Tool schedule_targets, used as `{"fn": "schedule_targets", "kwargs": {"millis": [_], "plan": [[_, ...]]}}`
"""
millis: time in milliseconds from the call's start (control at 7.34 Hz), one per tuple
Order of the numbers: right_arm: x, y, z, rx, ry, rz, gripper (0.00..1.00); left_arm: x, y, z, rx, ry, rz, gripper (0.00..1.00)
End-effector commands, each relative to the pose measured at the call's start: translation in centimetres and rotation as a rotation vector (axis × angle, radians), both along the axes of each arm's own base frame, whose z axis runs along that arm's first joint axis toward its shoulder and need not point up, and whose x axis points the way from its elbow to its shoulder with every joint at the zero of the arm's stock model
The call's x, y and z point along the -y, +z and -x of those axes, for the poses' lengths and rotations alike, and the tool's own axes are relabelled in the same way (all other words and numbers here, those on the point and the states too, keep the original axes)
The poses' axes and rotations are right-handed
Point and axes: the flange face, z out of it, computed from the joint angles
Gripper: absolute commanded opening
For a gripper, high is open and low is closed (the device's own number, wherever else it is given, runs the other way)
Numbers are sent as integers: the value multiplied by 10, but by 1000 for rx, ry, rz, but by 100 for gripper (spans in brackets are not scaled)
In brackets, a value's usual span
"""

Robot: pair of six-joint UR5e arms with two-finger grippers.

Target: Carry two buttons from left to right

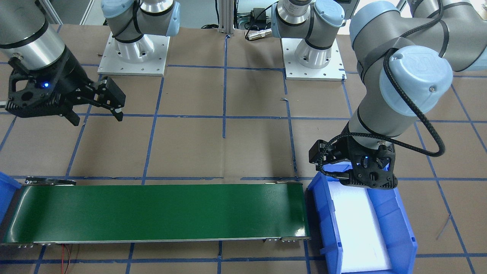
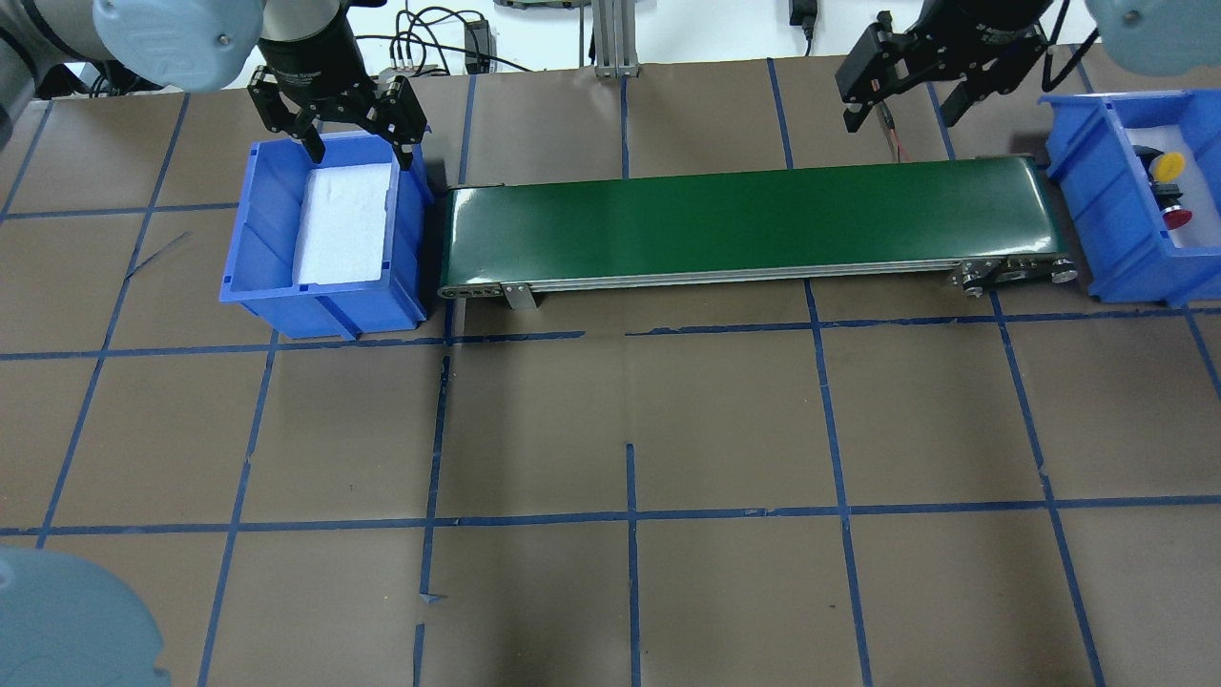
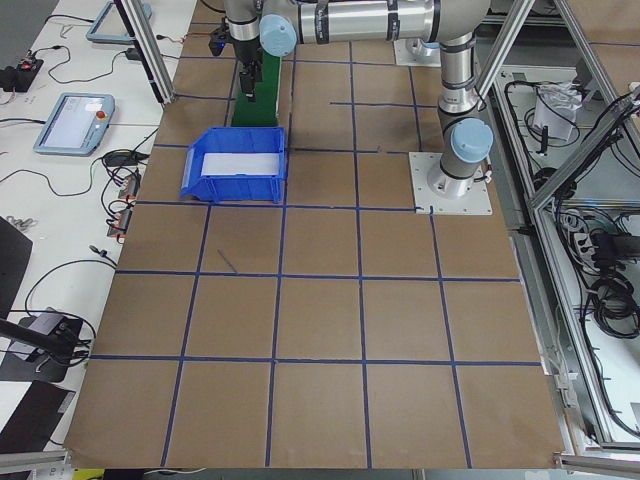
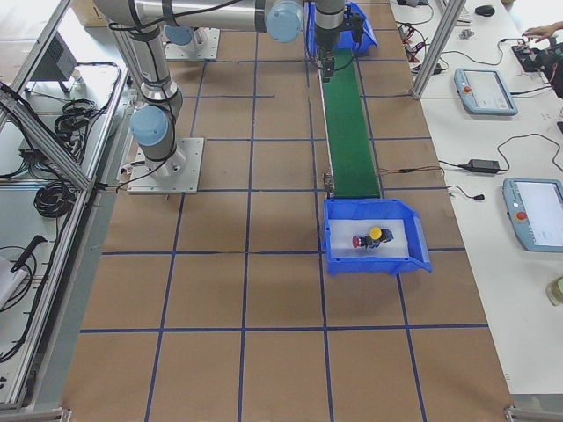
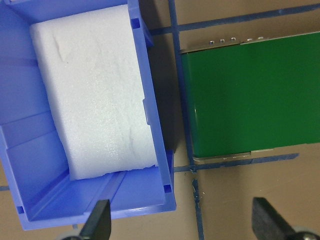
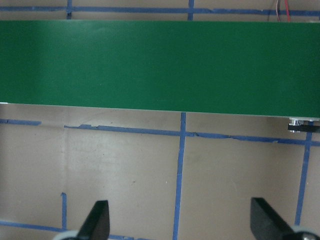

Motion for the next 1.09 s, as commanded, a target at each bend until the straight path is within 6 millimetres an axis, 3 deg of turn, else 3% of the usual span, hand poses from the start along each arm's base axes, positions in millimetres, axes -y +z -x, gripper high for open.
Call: {"fn": "schedule_targets", "kwargs": {"millis": [0, 136, 409, 545, 681, 953], "plan": [[-33, 6, -23, -5, -21, -25, 100, -7, 13, 1, 0, -2, 21, 100], [-45, 9, -34, -28, -30, -43, 100, -12, 17, 2, 1, -2, 23, 100], [-43, 4, -34, -30, -19, -56, 100, -50, 66, 6, 6, -11, 87, 100], [-42, 4, -34, -30, -30, -54, 100, -62, 54, 4, 4, -4, 60, 100], [-42, 3, -30, -74, -35, -57, 100, -54, 36, -5, 0, 24, 39, 100], [-44, -4, -28, -92, -32, -69, 100, -61, 49, -8, 32, 21, 52, 100]]}}
